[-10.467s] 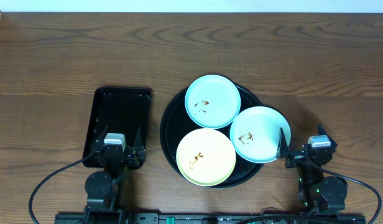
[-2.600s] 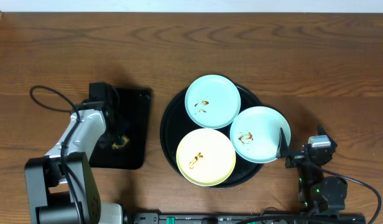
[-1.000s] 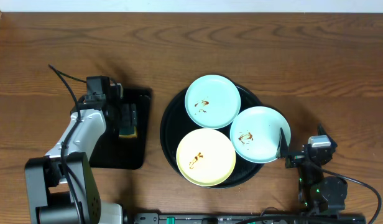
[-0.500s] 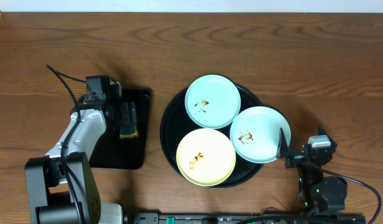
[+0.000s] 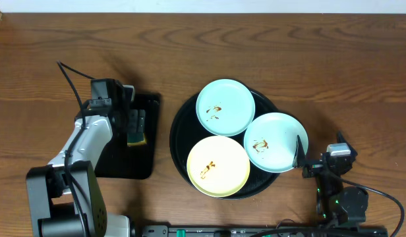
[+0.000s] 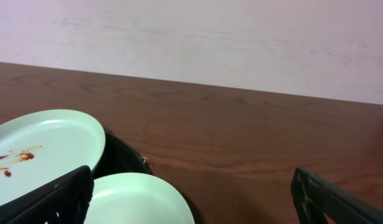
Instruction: Clean dirty plates on tray and stack at the side
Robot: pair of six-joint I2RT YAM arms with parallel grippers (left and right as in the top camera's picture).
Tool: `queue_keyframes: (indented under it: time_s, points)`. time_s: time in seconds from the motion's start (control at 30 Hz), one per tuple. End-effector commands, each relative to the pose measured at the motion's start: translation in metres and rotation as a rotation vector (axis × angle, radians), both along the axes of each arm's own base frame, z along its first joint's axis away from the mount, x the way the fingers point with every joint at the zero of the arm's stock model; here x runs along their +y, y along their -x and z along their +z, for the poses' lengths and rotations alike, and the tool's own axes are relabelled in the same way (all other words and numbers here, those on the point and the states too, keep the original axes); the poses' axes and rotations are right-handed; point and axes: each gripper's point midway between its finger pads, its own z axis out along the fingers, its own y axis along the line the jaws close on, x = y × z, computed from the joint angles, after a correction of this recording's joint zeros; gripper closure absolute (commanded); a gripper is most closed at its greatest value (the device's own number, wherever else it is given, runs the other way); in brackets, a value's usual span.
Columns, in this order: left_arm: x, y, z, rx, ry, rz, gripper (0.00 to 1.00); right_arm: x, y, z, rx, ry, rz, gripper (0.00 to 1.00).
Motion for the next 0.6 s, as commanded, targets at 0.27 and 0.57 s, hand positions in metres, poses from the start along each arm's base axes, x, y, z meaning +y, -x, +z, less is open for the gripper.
queue_keyframes:
  time_s: [0.27, 0.57]
  points:
    - [-0.015, -0.004, 0.008, -0.018, 0.073, -0.039, 0.12, 0.002, 0.0, -0.001, 0.0, 0.012, 0.01, 0.01]
    - [-0.018, 0.032, -0.005, 0.145, 0.112, 0.048, 0.05, 0.002, 0.0, -0.001, 0.0, 0.012, 0.01, 0.01]
